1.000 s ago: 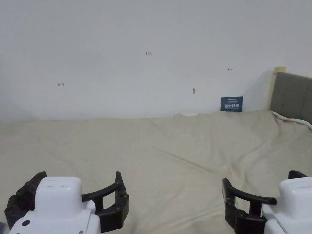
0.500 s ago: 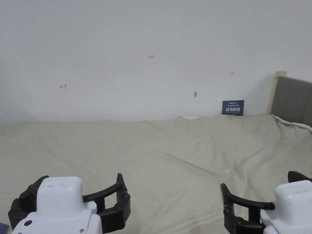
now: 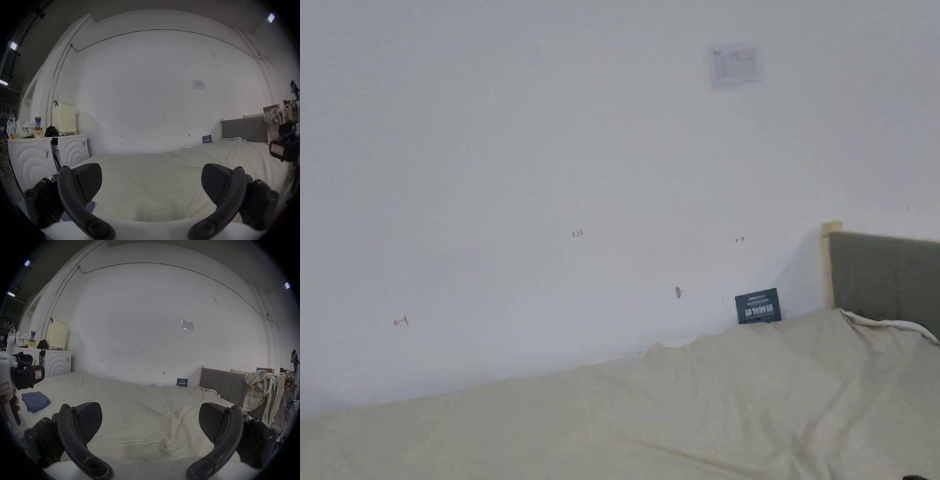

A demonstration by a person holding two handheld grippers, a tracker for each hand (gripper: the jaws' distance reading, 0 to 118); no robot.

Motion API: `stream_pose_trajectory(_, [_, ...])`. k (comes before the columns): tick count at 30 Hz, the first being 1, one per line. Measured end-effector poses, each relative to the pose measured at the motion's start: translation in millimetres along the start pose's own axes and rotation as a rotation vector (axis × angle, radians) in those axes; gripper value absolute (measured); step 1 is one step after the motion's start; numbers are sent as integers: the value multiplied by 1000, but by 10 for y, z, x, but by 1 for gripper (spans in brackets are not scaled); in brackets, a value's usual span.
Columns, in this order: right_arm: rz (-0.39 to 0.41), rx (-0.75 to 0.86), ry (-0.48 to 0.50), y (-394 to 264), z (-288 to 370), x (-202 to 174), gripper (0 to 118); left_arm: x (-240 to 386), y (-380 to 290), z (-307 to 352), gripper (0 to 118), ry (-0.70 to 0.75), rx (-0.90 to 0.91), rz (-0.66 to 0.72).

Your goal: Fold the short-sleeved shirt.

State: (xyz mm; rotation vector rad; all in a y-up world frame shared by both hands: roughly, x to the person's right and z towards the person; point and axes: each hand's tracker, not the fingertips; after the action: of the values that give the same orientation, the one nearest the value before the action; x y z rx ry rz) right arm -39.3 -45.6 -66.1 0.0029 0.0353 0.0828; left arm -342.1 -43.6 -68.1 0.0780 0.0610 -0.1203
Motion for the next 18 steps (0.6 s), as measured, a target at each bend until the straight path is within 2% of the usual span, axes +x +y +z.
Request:
stream_pose_trajectory(6, [-16,-10,0,1,-55,-55,118,10,-23,-47,118,-10,-40,56])
stream_pose_trajectory(9, [-1,-23,9,-1,-77,-107,118,72,-33,-63,118,71,-31,29])
stream_pose_trajectory(14, [-2,-35,20,20,-88,-170,118,113,-26,-99,118,47,-11,-4])
stream_pose_trajectory(18, [-9,-51,19,0,-121,-164,118,120,20,-124,118,32,-18,41])
